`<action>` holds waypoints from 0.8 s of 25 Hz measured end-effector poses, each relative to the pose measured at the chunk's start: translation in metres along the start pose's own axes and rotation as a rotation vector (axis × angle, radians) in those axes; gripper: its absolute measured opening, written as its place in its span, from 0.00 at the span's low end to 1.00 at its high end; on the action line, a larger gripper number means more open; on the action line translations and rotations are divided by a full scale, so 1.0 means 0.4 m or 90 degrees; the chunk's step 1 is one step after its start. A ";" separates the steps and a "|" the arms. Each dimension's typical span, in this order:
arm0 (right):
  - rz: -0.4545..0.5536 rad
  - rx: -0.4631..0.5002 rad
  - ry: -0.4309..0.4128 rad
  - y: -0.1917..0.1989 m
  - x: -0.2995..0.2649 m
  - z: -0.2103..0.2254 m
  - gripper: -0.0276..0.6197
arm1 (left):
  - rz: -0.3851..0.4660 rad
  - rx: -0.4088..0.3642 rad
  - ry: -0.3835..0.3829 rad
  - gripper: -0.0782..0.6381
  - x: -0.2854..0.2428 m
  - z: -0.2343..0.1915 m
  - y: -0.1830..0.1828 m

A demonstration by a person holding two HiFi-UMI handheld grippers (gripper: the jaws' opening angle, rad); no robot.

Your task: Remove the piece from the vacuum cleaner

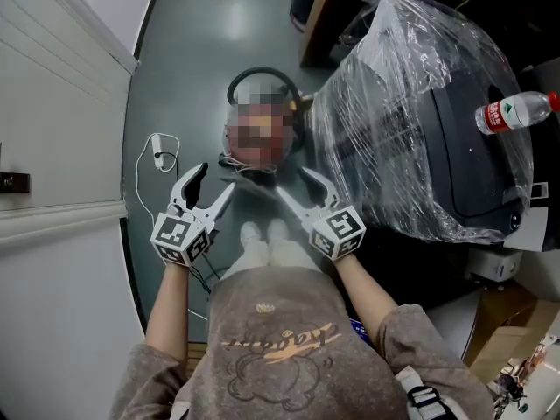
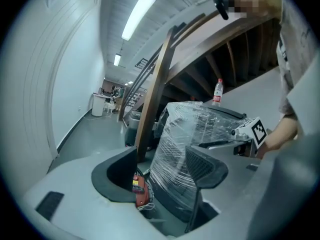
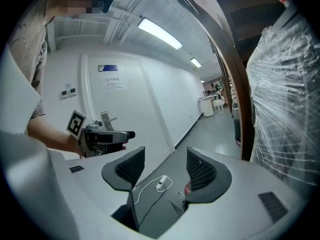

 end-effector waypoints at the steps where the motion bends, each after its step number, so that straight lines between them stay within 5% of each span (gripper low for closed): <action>1: -0.010 -0.005 -0.001 0.022 -0.012 0.012 0.40 | -0.010 -0.002 0.008 0.50 -0.018 -0.009 0.019; 11: -0.149 0.023 -0.018 0.339 -0.170 0.098 0.40 | -0.177 -0.040 0.076 0.50 -0.192 -0.141 0.372; 20: -0.249 0.015 -0.036 0.754 -0.330 0.175 0.40 | -0.285 -0.061 0.110 0.50 -0.351 -0.302 0.747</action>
Point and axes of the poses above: the fingertips, and each gripper's own axes: x backward along the fingers, z to its right, y out of its underside, the point moved 2 cm from there along x, backward along the fingers, and after that the axes turned 5 degrees about x, right-handed, at the moved point
